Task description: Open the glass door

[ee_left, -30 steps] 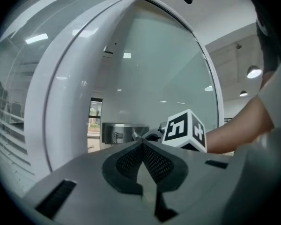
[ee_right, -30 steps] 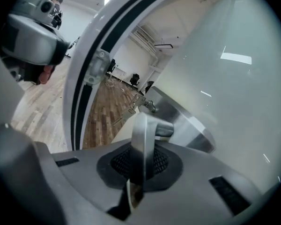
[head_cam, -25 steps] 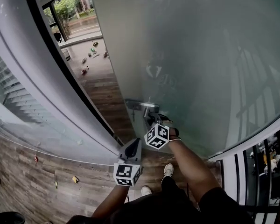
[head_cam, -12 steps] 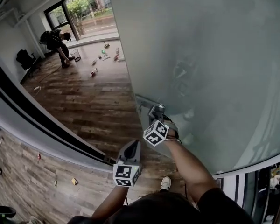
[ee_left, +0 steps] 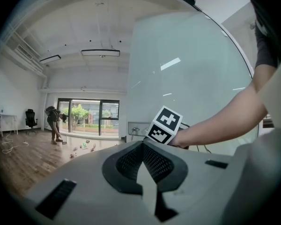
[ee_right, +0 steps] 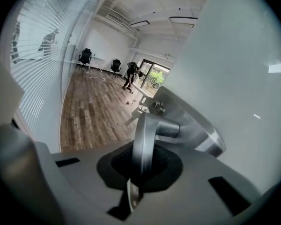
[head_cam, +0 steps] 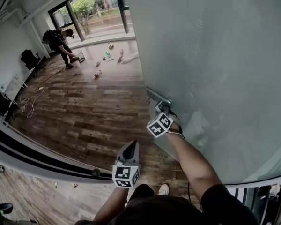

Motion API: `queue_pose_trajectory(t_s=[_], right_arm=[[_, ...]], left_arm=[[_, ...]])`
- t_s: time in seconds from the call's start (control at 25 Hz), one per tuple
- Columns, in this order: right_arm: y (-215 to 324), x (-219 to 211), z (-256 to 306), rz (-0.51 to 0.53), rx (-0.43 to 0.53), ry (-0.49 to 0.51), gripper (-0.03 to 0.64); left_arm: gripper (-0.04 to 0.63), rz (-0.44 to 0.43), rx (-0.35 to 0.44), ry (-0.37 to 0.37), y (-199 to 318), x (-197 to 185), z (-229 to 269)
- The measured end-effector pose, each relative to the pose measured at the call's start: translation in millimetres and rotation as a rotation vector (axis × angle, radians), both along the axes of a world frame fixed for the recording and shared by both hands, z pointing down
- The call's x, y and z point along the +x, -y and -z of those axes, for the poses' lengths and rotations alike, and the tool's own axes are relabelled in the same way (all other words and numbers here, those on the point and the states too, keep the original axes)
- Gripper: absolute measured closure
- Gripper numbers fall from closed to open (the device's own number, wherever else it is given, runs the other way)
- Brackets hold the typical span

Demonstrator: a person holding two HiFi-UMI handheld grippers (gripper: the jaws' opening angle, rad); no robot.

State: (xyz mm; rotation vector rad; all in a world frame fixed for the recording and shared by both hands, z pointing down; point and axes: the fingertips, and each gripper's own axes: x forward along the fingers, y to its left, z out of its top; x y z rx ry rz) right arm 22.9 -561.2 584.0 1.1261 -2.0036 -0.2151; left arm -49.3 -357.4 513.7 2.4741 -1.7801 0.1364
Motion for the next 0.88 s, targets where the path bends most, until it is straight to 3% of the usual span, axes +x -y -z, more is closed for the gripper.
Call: queue_pose_trajectory(t_s=[0.44,0.88], right_arm=[[103.3,73.0,-0.9,-0.123,-0.009,0.029,0.601],[189.7,169.5,1.9,-0.28,-0.021,0.036,0.601]], left_arm=[[0.594,-0.044,-0.05,-0.019,87.2,33.9,-29.1],[0.594,-0.165,-0.077,-0.028,194.2,78.3,-28.6]])
